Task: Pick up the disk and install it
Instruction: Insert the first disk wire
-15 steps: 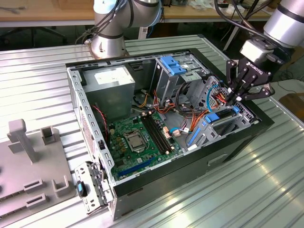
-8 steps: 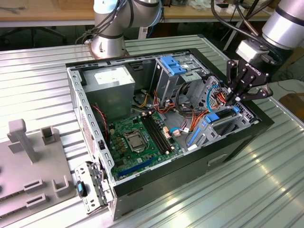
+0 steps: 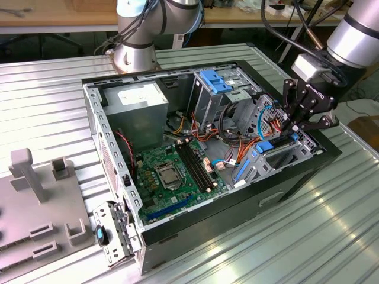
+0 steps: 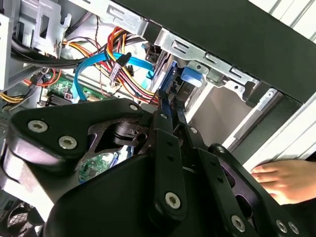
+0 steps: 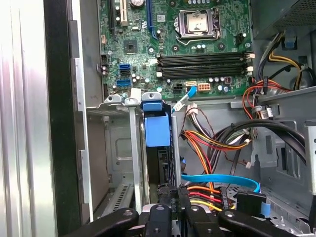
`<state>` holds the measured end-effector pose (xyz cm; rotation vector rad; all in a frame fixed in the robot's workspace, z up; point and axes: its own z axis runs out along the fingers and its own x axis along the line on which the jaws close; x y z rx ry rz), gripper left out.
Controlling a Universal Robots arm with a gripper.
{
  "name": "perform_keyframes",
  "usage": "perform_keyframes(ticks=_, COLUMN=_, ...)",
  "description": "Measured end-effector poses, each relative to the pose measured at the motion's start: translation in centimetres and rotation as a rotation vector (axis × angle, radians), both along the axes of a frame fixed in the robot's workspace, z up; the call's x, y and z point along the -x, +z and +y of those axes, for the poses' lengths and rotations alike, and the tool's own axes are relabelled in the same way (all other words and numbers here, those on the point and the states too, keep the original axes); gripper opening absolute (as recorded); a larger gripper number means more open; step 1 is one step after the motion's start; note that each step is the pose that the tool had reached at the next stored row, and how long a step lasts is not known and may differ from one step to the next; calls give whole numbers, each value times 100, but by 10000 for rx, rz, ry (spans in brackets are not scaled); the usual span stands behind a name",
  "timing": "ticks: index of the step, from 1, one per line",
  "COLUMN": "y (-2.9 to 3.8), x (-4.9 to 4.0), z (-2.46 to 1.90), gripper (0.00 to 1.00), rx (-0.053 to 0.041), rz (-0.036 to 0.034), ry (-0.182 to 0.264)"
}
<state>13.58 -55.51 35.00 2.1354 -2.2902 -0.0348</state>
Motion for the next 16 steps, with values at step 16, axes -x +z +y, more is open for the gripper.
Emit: perform_keyframes(ticks=16, y=-37, x=-1, z=-48, gripper=17, rx=-138, rz=0, ry=-18)
